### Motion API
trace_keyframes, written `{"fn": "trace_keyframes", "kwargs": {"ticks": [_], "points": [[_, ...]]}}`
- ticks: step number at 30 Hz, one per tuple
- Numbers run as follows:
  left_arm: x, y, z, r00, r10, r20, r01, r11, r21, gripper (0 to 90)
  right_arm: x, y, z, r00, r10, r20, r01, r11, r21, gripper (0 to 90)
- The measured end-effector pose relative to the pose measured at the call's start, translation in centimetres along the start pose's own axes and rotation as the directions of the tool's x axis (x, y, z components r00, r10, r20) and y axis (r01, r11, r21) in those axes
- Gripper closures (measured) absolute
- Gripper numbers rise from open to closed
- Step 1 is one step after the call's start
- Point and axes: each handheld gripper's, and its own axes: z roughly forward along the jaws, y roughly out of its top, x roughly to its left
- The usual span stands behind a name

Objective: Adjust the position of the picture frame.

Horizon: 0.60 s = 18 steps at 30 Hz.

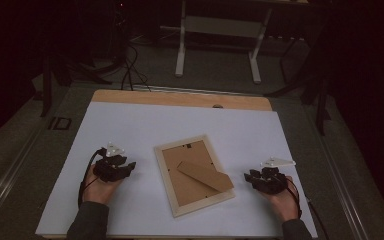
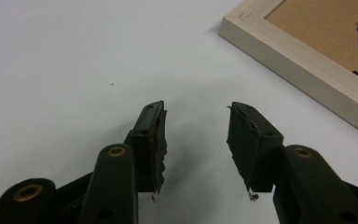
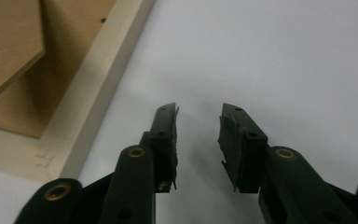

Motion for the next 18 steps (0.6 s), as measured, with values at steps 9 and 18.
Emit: {"fn": "trace_keyframes", "kwargs": {"ticks": [9, 18], "points": [[0.1, 0.0, 0.1, 0.9998, -0.012, 0.016, 0.012, 0.9999, 0.002, 59.5, 1.5, 0.0, 0.0, 0.9954, -0.079, -0.054, 0.081, 0.9961, 0.034, 87.0], [0.3, -0.1, 0.0, 0.9997, -0.024, 0.003, 0.024, 0.9996, -0.016, 56.4, 3.3, -0.2, 0.3, 0.9813, -0.16, -0.107, 0.167, 0.9841, 0.061, 89.9]]}}
